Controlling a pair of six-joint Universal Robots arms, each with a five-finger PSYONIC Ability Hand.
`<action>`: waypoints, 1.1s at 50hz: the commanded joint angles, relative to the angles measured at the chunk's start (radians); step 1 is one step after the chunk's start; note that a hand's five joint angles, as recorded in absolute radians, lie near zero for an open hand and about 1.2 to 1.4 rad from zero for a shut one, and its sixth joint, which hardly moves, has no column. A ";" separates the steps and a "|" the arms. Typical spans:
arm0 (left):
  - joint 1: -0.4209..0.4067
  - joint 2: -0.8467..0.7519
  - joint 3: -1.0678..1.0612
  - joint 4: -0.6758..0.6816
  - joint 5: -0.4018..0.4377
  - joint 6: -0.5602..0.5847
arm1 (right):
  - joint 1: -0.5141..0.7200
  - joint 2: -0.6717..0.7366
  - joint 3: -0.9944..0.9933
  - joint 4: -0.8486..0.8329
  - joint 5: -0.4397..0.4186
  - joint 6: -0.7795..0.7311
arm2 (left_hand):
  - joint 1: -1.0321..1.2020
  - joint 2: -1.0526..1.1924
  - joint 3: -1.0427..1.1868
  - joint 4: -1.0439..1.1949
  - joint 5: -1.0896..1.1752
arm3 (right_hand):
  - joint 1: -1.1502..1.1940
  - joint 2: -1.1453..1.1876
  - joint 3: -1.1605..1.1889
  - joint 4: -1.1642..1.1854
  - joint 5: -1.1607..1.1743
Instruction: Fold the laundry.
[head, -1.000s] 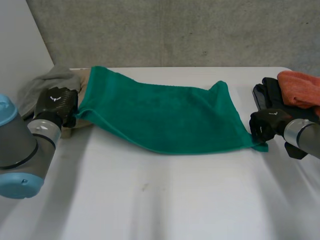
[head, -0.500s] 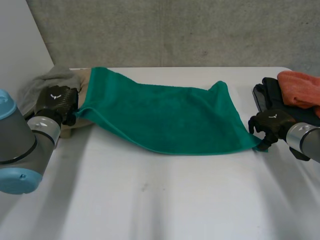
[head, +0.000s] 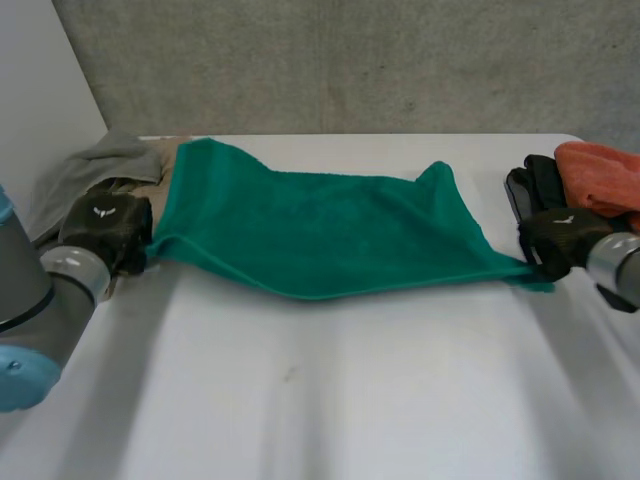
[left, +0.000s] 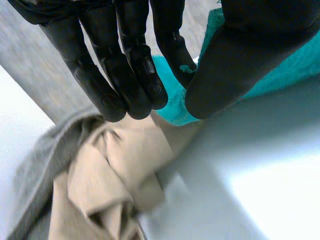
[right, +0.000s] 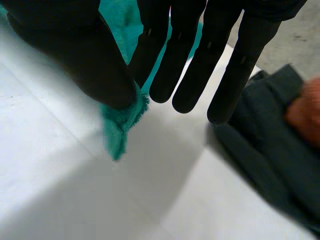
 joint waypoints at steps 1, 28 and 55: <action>0.004 0.151 -0.088 -0.355 0.002 0.092 | -0.110 -0.230 0.126 0.390 0.015 -0.382 | 0.280 0.201 0.209 0.198 0.224 | 0.276 0.224 0.215 0.202 0.236; -0.022 -0.201 0.248 -0.292 -0.117 0.163 | 0.016 -0.074 -0.011 0.070 0.095 -0.398 | 0.280 0.201 0.209 0.198 0.224 | 0.276 0.224 0.215 0.202 0.236; -0.123 -0.536 0.680 -0.227 -0.248 0.166 | 0.140 0.343 -0.322 -0.425 0.220 -0.334 | -0.942 -1.021 -1.013 -1.024 -0.998 | -0.946 -0.998 -1.006 -1.020 -0.986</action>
